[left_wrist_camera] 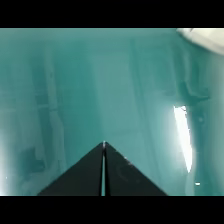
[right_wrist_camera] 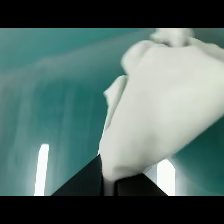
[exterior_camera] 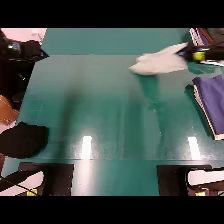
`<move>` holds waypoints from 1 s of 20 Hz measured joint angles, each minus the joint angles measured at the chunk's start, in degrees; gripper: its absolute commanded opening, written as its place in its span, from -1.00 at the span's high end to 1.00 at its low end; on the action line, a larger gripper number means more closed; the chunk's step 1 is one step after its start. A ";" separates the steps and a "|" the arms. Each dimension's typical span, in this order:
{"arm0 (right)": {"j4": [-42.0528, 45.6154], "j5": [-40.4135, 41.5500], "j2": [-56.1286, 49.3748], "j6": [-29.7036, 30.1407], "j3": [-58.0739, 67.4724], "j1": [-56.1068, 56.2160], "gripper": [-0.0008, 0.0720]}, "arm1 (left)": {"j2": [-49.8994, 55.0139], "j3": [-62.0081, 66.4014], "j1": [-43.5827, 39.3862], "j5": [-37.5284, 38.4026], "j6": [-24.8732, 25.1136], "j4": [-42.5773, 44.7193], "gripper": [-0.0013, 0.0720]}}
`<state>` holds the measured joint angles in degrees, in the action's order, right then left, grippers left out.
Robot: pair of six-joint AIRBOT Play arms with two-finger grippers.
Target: Fold the shirts.
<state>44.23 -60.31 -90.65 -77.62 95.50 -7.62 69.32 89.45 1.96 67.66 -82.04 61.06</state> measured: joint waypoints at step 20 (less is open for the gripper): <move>3.89 -13.31 5.33 0.00 15.74 -24.92 0.93 | 0.07 0.00 -9.44 -3.74 -0.61 0.26 0.89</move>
<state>48.12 -73.63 -85.32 -77.62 111.24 -32.53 69.38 89.45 -7.49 63.92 -82.65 61.32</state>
